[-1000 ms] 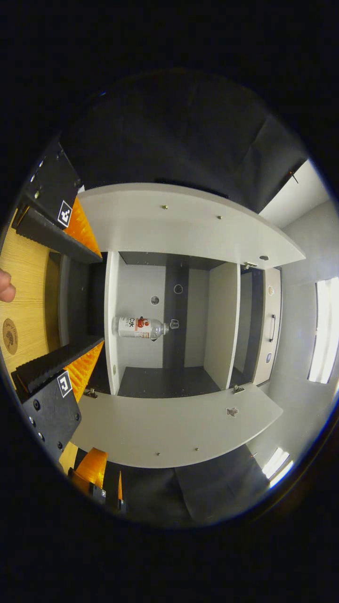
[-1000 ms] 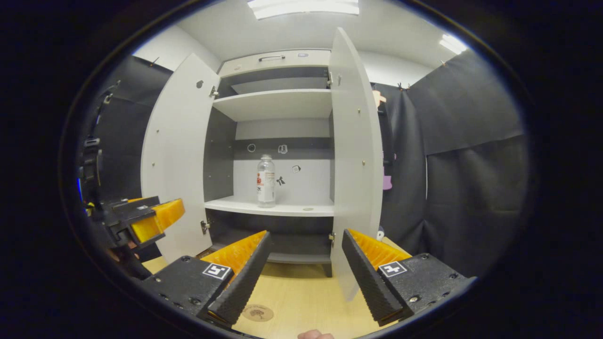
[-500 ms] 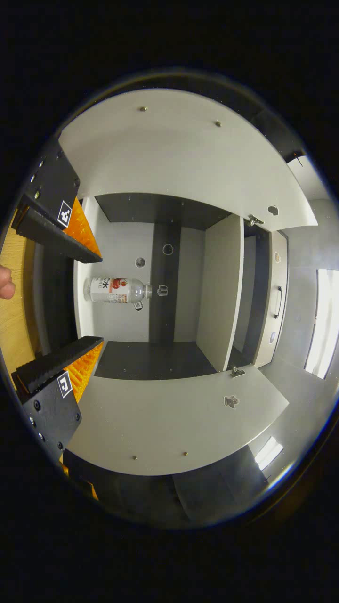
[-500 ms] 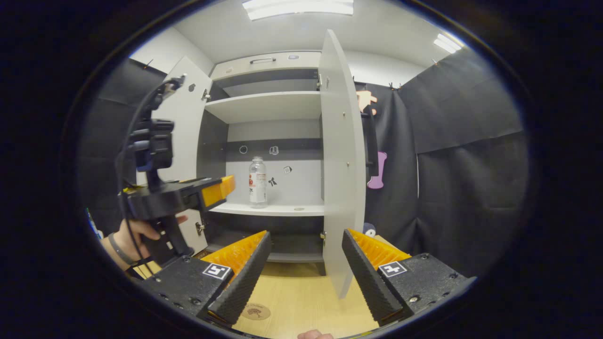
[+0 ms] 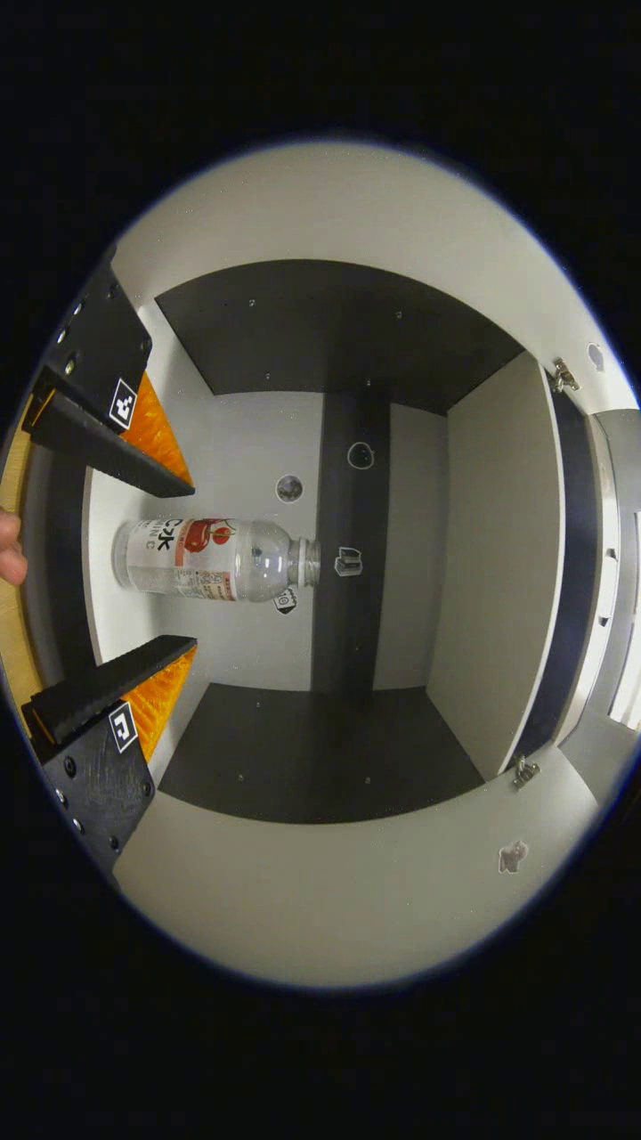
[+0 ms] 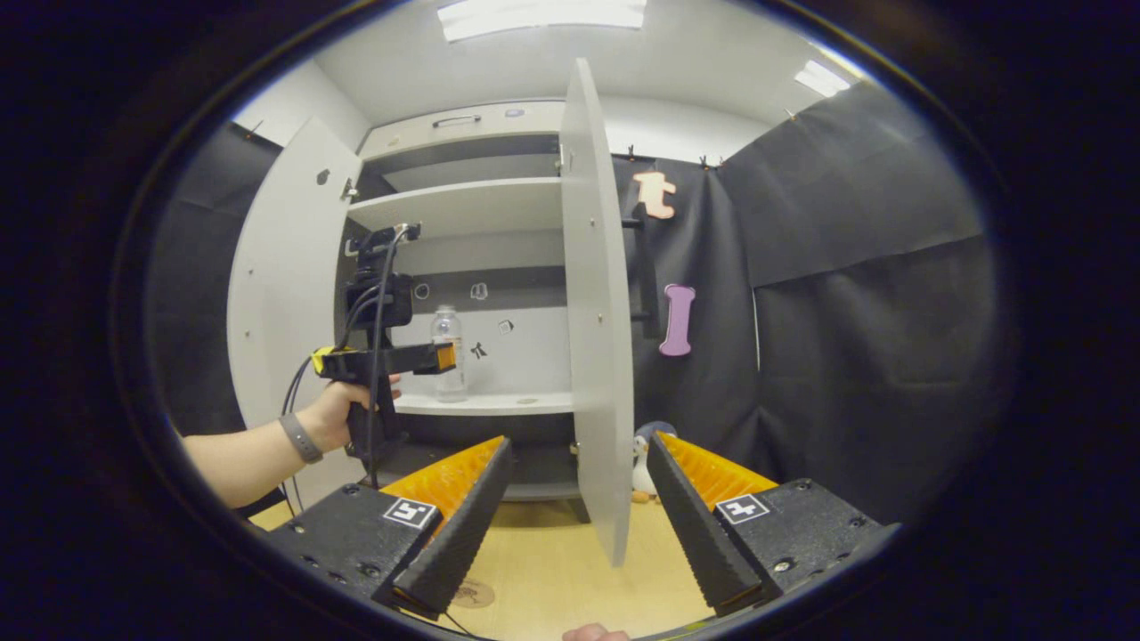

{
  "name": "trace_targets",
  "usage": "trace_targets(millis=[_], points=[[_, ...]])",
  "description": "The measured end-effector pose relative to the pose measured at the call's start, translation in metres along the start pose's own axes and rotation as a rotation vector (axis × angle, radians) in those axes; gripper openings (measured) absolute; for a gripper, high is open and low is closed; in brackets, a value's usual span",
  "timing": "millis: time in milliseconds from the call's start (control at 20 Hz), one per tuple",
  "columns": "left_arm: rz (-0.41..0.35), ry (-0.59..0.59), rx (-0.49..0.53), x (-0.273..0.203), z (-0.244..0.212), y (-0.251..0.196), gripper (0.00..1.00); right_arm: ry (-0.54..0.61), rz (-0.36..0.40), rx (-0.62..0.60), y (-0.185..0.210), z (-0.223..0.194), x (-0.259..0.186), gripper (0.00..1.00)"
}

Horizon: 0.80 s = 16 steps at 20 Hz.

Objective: Grasp the bottle in the cabinet with the left hand and place it on the coaster, then close the right door with the right hand and the left door with the left hand.

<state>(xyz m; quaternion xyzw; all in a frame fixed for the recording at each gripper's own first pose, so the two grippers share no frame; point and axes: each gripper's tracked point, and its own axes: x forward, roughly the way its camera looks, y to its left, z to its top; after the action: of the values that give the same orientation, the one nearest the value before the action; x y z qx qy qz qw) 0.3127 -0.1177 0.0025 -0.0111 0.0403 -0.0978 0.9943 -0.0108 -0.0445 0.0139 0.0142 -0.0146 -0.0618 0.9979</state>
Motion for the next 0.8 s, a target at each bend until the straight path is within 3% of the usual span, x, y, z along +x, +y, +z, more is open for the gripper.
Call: trace_targets(millis=[600,800], points=[[0.054,-0.002,0.054,0.062,-0.002,0.009,0.95,0.034,-0.047,0.003,-0.021,-0.011,0.006,0.94],[0.047,-0.005,0.027,0.061,-0.001,0.009,0.77,0.032,-0.050,0.002,-0.022,-0.011,0.008,0.94]])
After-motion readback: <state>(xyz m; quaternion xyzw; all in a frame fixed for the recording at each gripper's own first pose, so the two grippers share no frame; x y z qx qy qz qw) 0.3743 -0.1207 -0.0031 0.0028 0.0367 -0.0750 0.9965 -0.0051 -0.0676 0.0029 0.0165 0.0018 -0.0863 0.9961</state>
